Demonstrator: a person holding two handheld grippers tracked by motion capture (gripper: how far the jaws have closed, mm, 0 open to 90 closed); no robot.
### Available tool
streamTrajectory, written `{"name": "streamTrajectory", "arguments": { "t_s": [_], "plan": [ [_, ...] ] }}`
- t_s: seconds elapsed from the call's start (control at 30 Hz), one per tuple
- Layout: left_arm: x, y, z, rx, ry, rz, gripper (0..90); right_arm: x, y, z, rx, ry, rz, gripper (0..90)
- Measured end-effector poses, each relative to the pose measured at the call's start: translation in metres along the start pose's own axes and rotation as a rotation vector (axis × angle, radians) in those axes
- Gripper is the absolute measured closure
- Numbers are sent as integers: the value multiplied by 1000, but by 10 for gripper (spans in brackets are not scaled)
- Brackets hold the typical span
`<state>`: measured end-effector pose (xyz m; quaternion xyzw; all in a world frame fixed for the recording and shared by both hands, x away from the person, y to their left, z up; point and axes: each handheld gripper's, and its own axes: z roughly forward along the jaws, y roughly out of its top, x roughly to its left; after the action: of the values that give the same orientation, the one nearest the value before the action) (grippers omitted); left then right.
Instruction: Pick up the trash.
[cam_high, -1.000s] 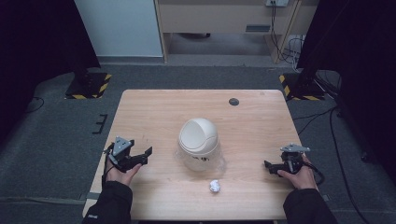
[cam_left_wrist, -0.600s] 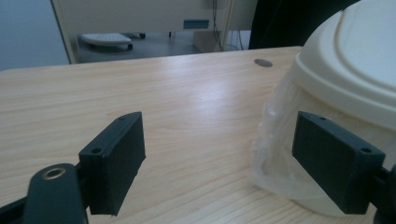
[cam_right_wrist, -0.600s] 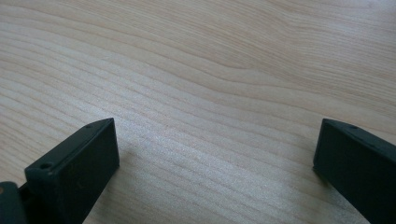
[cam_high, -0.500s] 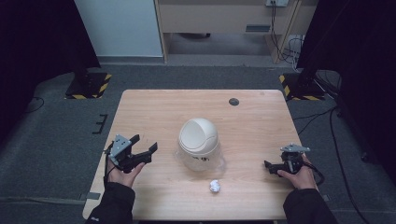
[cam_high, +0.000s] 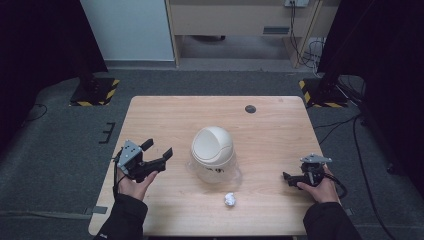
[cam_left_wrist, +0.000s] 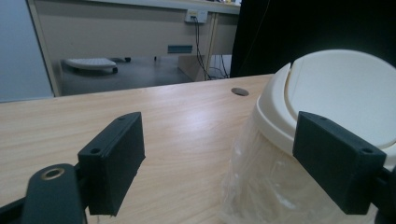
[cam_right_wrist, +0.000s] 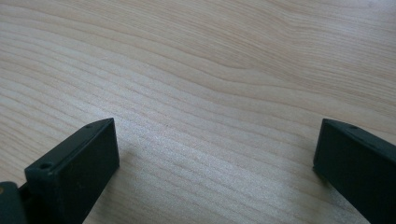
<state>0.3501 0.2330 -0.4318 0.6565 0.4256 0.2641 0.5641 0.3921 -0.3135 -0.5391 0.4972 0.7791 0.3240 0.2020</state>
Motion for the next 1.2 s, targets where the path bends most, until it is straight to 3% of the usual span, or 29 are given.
{"name": "streamTrajectory", "arguments": {
  "t_s": [0.43, 0.63, 1.2],
  "plan": [
    [-9, 14, 7, -16, -35, 25, 149, 0, 0, 0, -1, 0, -3, 5],
    [-19, 23, 21, -19, -60, 56, 147, 0, 0, 0, -1, 0, -2, 5],
    [-29, 21, 44, 43, -92, 76, 151, 0, 0, 0, 0, 0, -5, 5]
  ]
}}
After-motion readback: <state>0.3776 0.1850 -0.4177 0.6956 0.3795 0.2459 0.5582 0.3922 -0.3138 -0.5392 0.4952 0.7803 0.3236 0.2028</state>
